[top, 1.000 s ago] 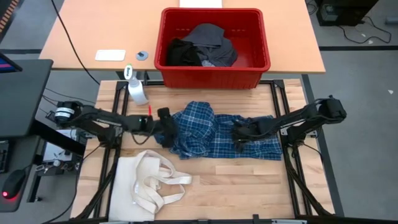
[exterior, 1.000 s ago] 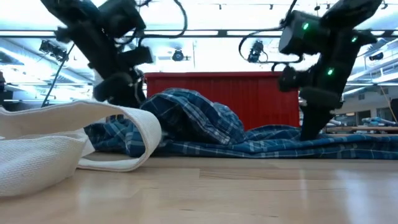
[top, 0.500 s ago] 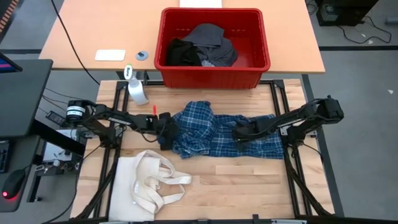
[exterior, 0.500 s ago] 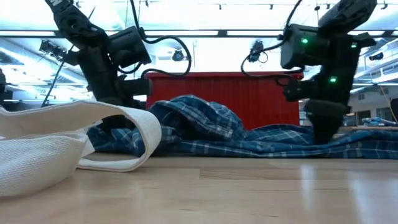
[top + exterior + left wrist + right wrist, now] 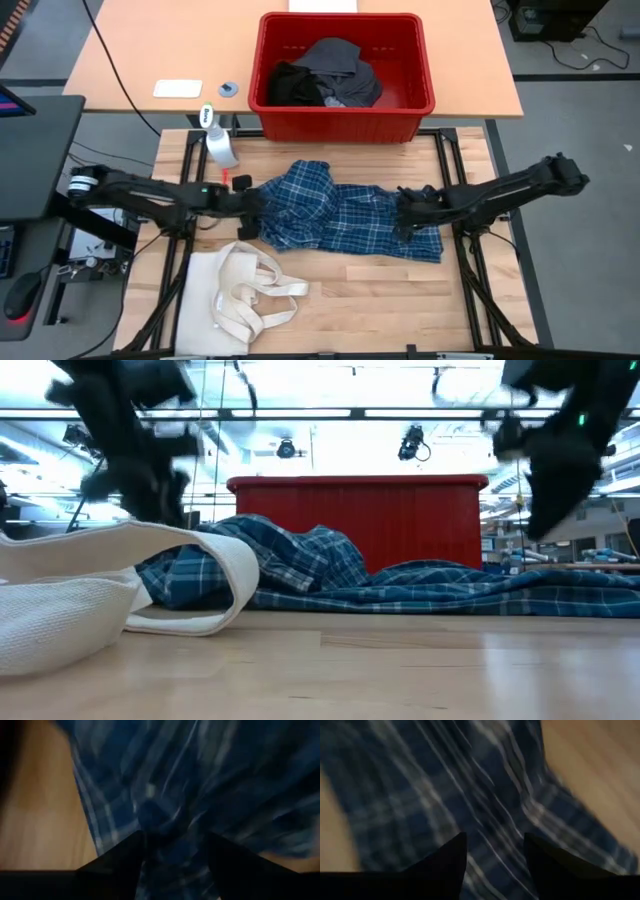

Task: Fold Laundry from Bin
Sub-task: Fold the blue pants

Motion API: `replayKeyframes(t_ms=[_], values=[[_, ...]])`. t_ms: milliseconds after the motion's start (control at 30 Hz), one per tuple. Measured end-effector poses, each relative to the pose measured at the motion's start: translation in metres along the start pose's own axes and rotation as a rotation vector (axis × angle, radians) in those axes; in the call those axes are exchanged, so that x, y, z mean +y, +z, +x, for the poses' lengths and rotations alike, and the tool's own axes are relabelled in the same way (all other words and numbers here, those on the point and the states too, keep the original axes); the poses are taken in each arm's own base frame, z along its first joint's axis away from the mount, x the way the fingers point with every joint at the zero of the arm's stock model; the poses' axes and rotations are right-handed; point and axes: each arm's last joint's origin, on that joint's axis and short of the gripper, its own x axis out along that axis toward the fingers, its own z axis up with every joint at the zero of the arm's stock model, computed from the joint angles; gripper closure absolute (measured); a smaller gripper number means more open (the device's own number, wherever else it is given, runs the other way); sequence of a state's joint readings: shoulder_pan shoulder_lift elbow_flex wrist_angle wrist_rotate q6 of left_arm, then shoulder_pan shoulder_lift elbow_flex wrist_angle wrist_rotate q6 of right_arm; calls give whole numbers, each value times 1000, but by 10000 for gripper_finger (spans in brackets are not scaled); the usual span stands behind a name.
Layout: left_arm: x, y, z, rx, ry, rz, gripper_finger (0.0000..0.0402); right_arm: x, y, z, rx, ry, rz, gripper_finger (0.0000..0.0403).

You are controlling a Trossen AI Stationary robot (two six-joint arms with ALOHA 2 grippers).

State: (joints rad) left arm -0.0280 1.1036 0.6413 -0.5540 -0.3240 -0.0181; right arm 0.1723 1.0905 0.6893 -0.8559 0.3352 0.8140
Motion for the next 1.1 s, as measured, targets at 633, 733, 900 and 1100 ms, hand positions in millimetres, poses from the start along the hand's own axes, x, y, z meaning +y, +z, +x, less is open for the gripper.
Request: replayKeyframes(t_ms=[633,733,900,1100], values=[[7,35,-37,-411,-2,-10,198,31,32,-20,-433,167,-219,199],[13,39,-13,-328,36,-27,198,34,35,0,-374,95,-244,199],[18,38,34,-168,77,-17,198,32,41,36,-242,10,-249,199],[22,25,74,22,89,-21,198,19,40,78,-8,-87,-236,199]])
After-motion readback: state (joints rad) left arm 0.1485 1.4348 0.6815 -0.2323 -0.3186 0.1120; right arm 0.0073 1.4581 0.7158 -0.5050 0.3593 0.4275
